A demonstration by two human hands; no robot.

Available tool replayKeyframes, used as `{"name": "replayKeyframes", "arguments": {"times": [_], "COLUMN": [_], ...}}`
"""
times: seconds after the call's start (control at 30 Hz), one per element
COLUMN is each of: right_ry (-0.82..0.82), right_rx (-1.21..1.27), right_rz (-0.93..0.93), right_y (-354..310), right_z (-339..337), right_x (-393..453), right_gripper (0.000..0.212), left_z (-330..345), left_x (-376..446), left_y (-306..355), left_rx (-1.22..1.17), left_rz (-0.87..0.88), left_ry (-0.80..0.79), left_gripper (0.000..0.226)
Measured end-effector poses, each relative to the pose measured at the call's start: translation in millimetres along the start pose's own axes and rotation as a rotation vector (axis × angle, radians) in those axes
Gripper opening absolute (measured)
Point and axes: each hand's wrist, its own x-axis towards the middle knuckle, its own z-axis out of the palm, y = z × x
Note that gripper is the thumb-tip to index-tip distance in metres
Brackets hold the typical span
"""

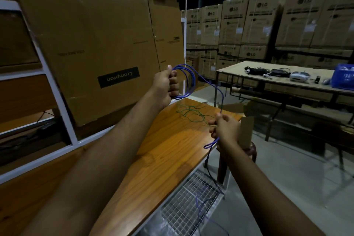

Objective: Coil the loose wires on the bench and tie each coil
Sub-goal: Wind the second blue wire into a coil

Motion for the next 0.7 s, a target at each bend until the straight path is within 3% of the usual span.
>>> {"name": "replayKeyframes", "arguments": {"times": [0.07, 0.17, 0.27, 0.37, 0.43, 0.57, 0.7], "right_ry": [-0.141, -0.517, -0.832, -1.029, -1.008, -0.77, -0.511], "right_rx": [-0.287, -0.702, -1.014, -1.188, -1.161, -0.978, -1.05], "right_rz": [0.023, -0.107, -0.429, -0.737, -0.894, -1.332, -1.525], "right_y": [-1.8, -20.6, -57.3, -92.6, -113.8, -140.2, -146.7], "right_z": [5.1, 10.0, 12.7, 16.7, 19.0, 23.5, 19.9], "right_x": [0.3, -8.6, -11.9, -15.4, -22.0, -19.8, -2.5], "right_gripper": [0.012, 0.011, 0.01, 0.025, 0.029, 0.018, 0.017], "left_z": [3.8, 4.8, 1.5, -1.9, -1.8, -1.7, -0.7], "left_x": [-1.1, -1.2, -2.1, -5.9, -8.5, -13.2, -25.4], "left_y": [-2.1, -3.0, -3.8, -5.3, -8.3, -15.8, -11.4], "left_rx": [0.001, 0.009, 0.046, 0.08, 0.107, 0.237, 0.29], "left_rz": [0.0, -0.008, -0.023, -0.034, -0.038, -0.004, -0.053], "left_ry": [-0.023, -0.03, -0.037, -0.045, -0.057, -0.07, -0.157], "left_gripper": [0.045, 0.045, 0.044, 0.042, 0.042, 0.039, 0.035]}}
